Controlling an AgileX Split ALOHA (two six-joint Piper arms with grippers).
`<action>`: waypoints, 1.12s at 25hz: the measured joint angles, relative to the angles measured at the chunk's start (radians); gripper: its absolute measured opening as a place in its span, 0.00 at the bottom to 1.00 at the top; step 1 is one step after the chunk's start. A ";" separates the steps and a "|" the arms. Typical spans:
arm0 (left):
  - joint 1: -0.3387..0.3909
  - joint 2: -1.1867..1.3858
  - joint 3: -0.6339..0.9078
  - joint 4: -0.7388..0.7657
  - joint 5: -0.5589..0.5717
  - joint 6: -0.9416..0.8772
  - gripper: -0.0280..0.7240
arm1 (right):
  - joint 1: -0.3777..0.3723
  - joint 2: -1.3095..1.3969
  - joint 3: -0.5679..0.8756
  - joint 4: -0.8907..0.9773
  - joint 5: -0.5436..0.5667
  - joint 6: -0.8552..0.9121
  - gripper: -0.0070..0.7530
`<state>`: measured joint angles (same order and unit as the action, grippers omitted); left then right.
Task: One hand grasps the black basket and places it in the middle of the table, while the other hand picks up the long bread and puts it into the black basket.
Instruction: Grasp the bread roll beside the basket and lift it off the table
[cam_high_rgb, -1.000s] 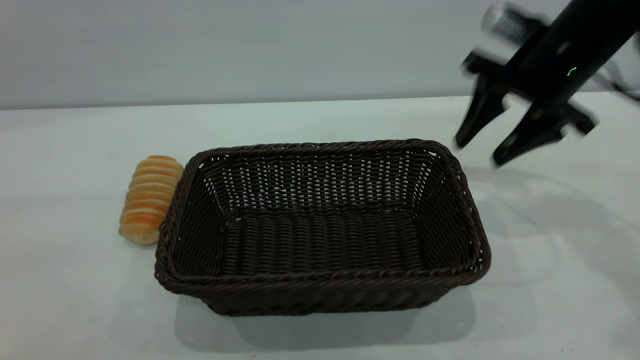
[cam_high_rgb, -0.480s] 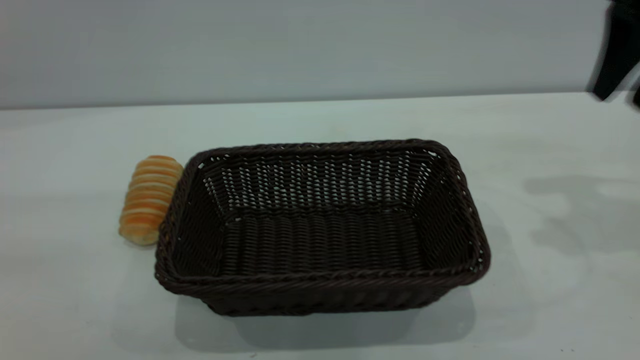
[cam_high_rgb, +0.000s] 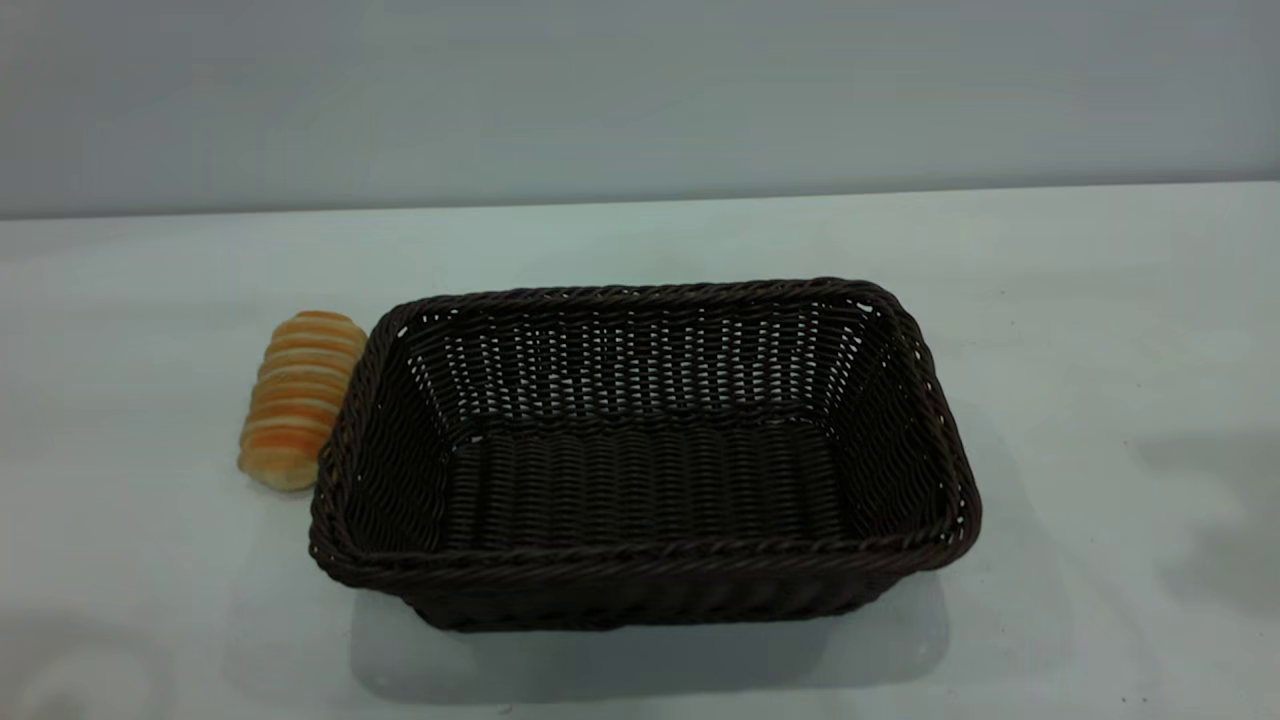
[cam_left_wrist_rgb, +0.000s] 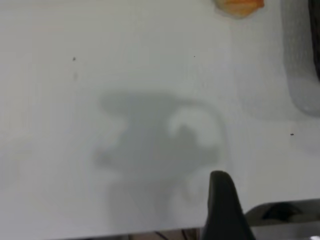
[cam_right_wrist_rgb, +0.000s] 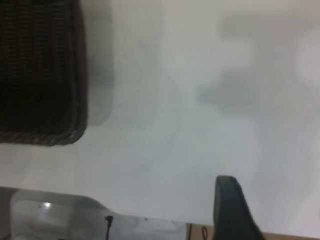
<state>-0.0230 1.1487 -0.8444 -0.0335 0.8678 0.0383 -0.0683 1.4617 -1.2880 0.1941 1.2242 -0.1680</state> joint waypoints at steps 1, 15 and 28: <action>0.000 0.047 -0.020 -0.006 -0.020 0.025 0.70 | 0.000 -0.032 0.017 0.005 0.000 0.000 0.58; 0.000 0.594 -0.149 -0.156 -0.421 0.328 0.70 | 0.000 -0.217 0.069 0.033 0.015 -0.019 0.58; 0.000 0.909 -0.371 -0.345 -0.450 0.332 0.70 | 0.000 -0.217 0.069 0.034 0.015 -0.022 0.58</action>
<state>-0.0230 2.0580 -1.2152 -0.3782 0.4181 0.3699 -0.0683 1.2451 -1.2193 0.2284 1.2393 -0.1899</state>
